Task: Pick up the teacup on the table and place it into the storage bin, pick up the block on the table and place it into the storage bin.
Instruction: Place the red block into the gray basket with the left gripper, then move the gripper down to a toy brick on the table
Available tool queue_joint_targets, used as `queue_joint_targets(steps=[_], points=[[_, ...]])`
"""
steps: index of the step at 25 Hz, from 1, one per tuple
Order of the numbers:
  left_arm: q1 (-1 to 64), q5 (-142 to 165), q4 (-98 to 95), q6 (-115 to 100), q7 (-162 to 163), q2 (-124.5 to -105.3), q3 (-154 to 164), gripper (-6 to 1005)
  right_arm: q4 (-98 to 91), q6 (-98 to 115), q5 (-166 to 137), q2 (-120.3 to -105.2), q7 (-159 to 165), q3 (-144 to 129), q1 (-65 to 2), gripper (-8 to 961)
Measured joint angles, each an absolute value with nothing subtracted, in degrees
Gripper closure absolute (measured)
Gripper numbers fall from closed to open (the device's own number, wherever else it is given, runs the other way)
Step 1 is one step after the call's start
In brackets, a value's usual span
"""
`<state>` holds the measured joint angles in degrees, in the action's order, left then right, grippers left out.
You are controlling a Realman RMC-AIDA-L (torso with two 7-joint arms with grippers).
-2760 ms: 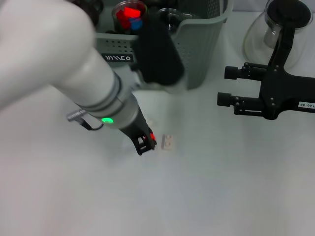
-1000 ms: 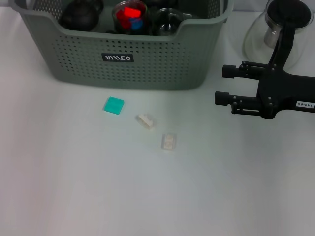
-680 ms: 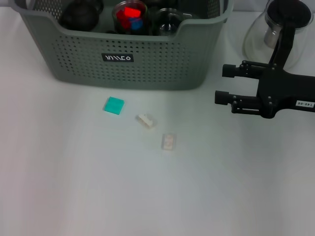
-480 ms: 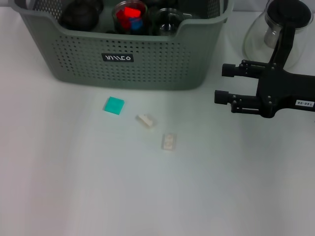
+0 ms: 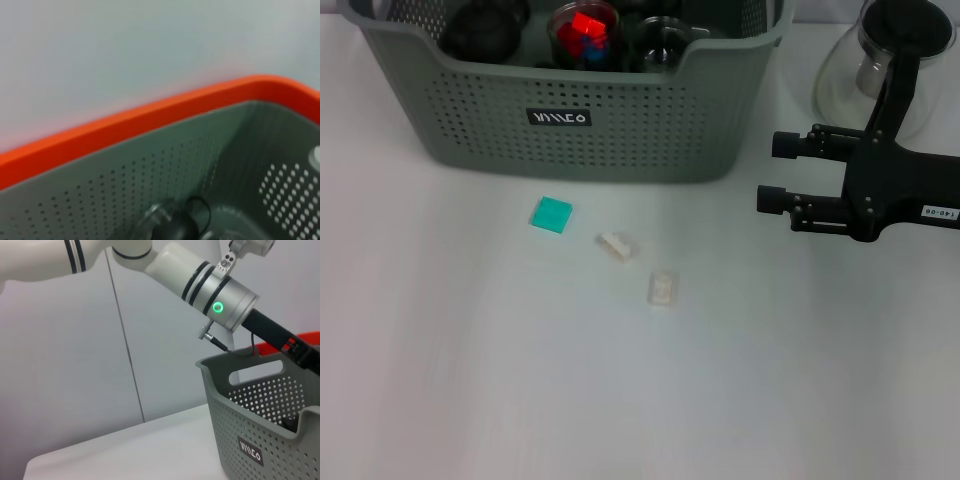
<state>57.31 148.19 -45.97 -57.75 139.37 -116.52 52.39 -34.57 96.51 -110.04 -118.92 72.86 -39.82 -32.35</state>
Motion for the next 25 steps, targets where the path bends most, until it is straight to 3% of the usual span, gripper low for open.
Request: queue_joint_targets(steps=[3,6,8,9,12,17,21,25], points=[[53.92,144.14,-52.71,-58.14,138.87,-118.49,50.24,420,-34.59,96.53,-110.04,-118.92,72.85,-39.82,-32.34,192],[47.56,133.39,-61.39,-58.92,135.99,-120.40,48.87,385,-34.62,96.50,-110.01,-118.92,72.86,-39.65,-32.35,192],[40.19,115.09,-66.44,-62.97,129.57,-120.61,48.44,362,-34.61,96.51,-109.94,-118.91,72.86,-39.43,-32.39,192],[40.19,115.09,-66.44,-62.97,129.57,-120.61,48.44,363,-34.61,96.51,-109.94,-118.91,72.86,-39.43,-32.39,192],[35.56,98.34,-64.62,-70.40,124.84,-119.23,45.85,365,-34.54,96.50,-109.89,-118.91,72.86,-39.37,-32.41,192],[33.72,85.43,-51.16,-89.66,115.95,-115.80,36.80,369,-34.43,96.49,-109.72,-118.92,72.86,-39.29,-32.48,193],[33.65,88.42,-38.26,-103.74,105.33,-110.67,33.81,371,-34.40,96.49,-109.59,-118.92,72.85,-39.27,-32.33,193],[32.82,99.96,-38.84,-107.85,103.21,-109.90,33.96,370,-34.48,96.50,-109.59,-118.91,72.86,-38.78,-32.26,192]])
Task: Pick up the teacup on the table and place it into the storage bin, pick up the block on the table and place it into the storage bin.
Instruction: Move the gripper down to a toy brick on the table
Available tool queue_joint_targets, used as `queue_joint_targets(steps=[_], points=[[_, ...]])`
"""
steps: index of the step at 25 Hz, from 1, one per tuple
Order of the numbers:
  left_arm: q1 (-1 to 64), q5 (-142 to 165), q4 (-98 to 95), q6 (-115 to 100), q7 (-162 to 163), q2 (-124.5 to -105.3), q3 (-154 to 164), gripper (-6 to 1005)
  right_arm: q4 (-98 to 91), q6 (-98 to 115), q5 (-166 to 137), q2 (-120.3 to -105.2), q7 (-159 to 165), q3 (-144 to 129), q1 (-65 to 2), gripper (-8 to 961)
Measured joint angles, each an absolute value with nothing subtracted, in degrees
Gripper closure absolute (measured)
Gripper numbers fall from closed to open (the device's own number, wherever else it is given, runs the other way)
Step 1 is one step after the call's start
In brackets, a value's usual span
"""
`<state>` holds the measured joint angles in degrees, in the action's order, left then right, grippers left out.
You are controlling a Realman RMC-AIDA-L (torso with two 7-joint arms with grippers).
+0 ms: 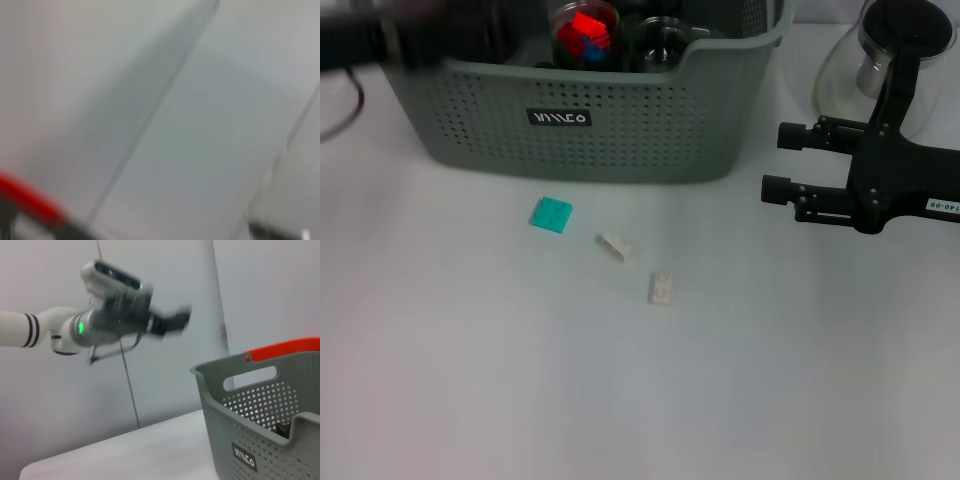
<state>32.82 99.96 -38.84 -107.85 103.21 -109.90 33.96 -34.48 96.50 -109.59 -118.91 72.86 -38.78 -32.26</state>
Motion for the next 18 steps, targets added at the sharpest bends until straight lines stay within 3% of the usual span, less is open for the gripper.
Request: queue_joint_targets(steps=[8,12,18], points=[[30.80,115.86,-49.55,-109.45,102.19,-112.82,39.81,371,-34.54,96.89,-109.59,-118.87,73.06,-38.67,-31.89,192],[31.43,123.17,-54.47,-106.11,102.64,-116.09,42.12,371,-34.46,96.90,-109.60,-118.74,73.23,-38.67,-31.85,193],[31.70,131.63,-61.37,-97.88,103.18,-123.13,47.42,370,-34.42,96.70,-109.60,-118.75,73.29,-38.56,-31.84,193]])
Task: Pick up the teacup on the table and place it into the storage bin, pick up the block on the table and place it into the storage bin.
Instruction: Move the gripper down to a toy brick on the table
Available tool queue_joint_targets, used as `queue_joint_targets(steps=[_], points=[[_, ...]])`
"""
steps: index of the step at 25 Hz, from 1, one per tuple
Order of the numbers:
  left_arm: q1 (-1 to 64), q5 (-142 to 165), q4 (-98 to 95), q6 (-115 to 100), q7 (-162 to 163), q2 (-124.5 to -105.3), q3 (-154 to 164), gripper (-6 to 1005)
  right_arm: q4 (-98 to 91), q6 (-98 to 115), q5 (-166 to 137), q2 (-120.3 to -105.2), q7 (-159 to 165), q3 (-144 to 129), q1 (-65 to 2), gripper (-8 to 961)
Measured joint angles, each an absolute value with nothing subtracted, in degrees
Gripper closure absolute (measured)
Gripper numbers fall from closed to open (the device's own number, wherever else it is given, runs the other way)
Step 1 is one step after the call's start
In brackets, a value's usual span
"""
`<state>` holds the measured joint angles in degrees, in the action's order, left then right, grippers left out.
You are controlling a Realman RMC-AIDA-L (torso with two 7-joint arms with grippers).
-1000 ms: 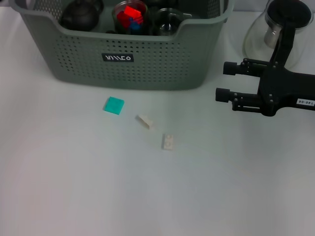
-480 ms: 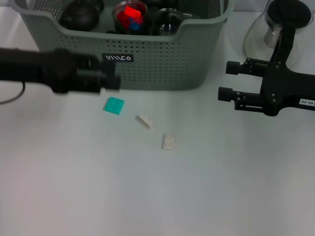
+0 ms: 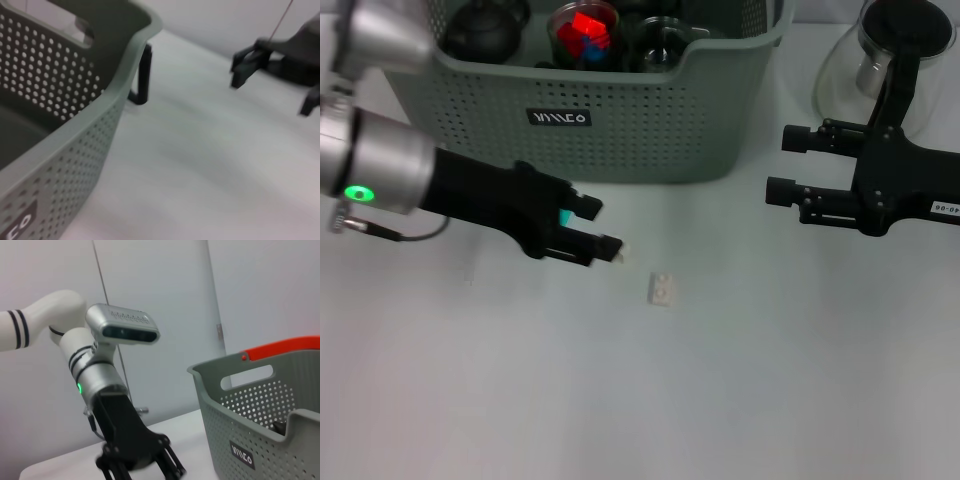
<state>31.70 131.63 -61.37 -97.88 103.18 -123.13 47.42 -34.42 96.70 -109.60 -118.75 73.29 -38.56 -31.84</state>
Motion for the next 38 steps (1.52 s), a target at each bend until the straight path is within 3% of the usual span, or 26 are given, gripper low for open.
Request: queue_joint_targets(steps=[3,38], points=[[30.47,132.40,-63.28,-92.96,105.76,-124.60,52.68,370,-34.43,96.58,-109.60,-118.84,73.30,-38.49,-32.14,193],[31.64,145.35,-67.79,-74.47,134.84,-124.44,81.80,372,-34.60,96.55,-109.60,-118.82,73.27,-38.50,-31.93,192]])
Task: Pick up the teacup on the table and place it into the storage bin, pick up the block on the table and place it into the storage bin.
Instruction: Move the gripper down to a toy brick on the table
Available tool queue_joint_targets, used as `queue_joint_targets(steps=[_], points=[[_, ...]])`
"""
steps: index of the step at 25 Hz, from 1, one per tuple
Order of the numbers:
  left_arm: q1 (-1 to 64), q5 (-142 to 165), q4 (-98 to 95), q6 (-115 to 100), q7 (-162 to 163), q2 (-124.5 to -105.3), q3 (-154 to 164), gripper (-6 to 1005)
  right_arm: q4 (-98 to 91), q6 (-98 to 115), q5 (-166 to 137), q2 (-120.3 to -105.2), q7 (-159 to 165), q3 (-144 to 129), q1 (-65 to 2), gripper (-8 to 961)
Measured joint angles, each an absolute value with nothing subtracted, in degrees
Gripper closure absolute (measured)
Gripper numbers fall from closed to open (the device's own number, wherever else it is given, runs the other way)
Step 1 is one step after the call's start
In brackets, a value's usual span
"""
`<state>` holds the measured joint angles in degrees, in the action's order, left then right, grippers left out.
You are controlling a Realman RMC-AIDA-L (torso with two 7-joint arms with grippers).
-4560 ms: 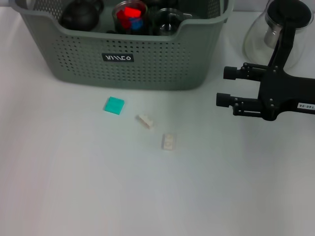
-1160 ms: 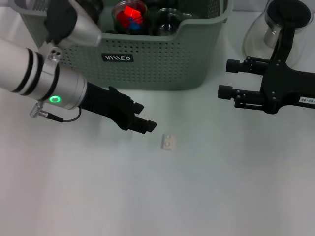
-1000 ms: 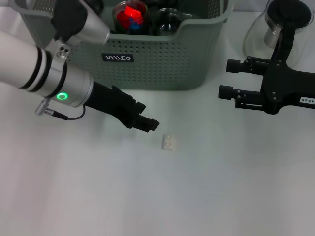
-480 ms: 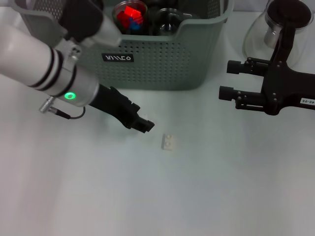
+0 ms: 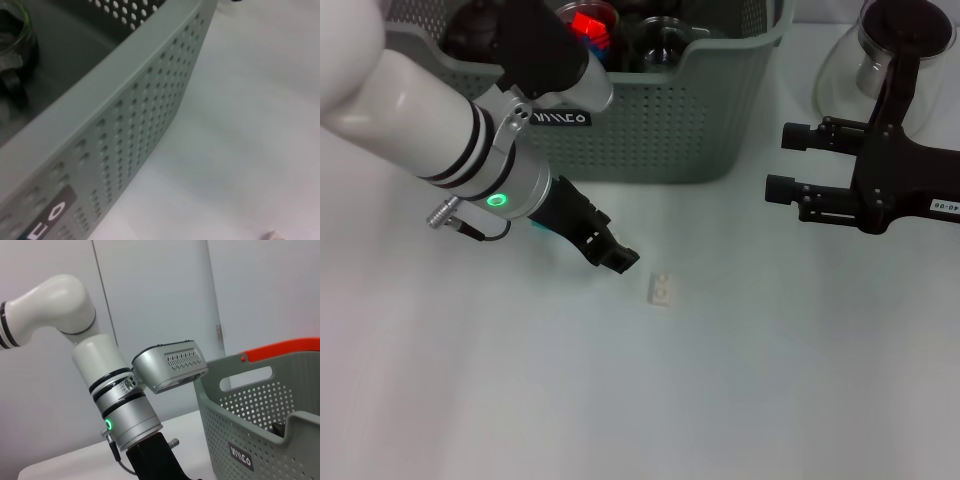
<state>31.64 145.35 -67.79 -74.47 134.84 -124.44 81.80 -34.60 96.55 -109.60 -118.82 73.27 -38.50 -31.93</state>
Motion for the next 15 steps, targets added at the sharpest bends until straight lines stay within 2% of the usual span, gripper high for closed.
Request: queue_joint_targets(steps=[15], points=[[33.92,152.80,-70.56,-74.49,150.83,-124.55,90.54,374,-34.34,96.50,-109.60,-118.56,73.07,-38.50,-31.81,192]])
